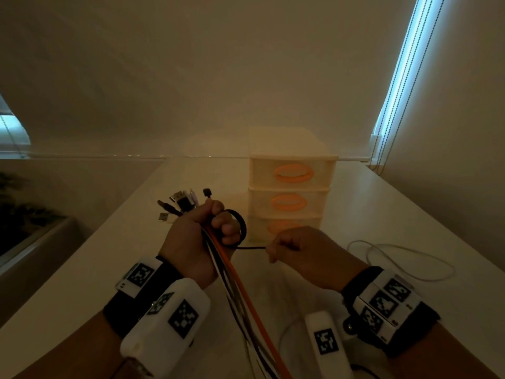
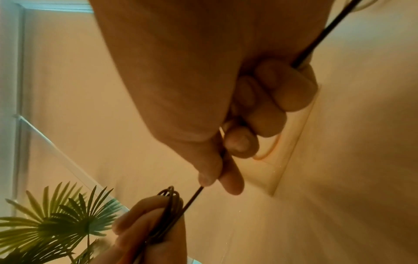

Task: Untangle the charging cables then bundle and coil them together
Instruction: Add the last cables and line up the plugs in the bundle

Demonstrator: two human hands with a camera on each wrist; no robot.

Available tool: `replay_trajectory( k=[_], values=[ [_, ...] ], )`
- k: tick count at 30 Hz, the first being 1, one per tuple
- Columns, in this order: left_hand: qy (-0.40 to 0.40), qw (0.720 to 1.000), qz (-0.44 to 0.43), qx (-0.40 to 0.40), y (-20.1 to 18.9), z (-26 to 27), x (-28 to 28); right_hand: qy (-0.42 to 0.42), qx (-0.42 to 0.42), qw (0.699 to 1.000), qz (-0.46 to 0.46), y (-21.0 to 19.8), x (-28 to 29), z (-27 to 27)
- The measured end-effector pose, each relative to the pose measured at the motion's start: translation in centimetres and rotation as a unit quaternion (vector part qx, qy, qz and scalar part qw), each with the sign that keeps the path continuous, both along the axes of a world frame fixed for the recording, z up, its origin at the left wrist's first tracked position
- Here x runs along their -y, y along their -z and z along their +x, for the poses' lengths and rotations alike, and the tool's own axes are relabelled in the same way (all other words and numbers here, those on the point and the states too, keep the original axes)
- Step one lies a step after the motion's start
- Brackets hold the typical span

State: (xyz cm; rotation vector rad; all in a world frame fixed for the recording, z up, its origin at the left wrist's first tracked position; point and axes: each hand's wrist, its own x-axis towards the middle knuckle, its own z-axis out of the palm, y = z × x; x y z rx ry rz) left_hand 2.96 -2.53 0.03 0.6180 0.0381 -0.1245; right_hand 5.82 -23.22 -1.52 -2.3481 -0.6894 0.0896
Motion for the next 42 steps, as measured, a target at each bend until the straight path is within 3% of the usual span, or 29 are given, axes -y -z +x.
replay_trajectory(
  k=[3, 6, 9, 11, 16, 20, 22, 24, 27, 30, 34, 37, 42],
  values=[
    [0.017, 1.0, 0.002, 0.015, 0.0, 0.2, -0.3, -0.025, 0.007, 0.999, 0.045, 0.1, -0.3, -0.3],
    [0.026, 0.999, -0.002, 0.025, -0.2, 0.4, -0.8, -0.07, -0.094, 0.989, 0.086, -0.9, -0.2, -1.0],
    [0.048, 0.998, -0.002, 0.031, -0.3, 0.3, -0.8, -0.063, -0.179, 0.982, 0.021, -1.4, 0.3, -1.2],
    [0.058, 0.998, 0.005, 0.036, -0.2, 0.3, -0.7, -0.031, -0.182, 0.983, -0.024, -1.3, 0.3, -1.0],
    [0.088, 0.994, 0.044, 0.042, -0.5, 0.0, -0.9, 0.061, -0.078, 0.994, -0.037, -1.5, 1.2, 0.0],
    [0.167, 0.97, 0.168, 0.048, -0.6, -0.8, -0.1, 0.151, 0.027, 0.988, -0.023, -1.9, 1.5, 0.3],
    [0.202, 0.946, 0.249, 0.051, -0.3, -1.3, 0.7, 0.155, 0.11, 0.981, 0.025, -1.5, 0.8, 0.0],
    [0.22, 0.936, 0.271, 0.046, -0.1, -1.6, 1.4, 0.133, 0.138, 0.971, 0.143, -1.1, -0.2, -0.5],
    [0.141, 0.969, 0.2, 0.027, -0.2, -1.4, 1.7, 0.047, 0.062, 0.958, 0.277, -0.9, -1.2, -1.4],
    [0.044, 0.992, 0.12, 0.02, -0.1, -0.8, 1.3, -0.054, -0.043, 0.968, 0.24, -0.4, -1.3, -1.7],
    [0.014, 1.0, 0.024, 0.006, 0.2, -0.5, 0.8, -0.101, -0.168, 0.955, 0.223, 0.2, -1.4, -1.3],
    [0.011, 1.0, 0.014, 0.015, 0.3, -0.5, 0.9, -0.105, -0.156, 0.966, 0.18, -0.3, -1.1, -1.2],
    [0.011, 1.0, 0.001, 0.017, 0.1, -0.3, 0.9, -0.085, -0.053, 0.985, 0.143, -0.7, -1.3, -1.7]
  ],
)
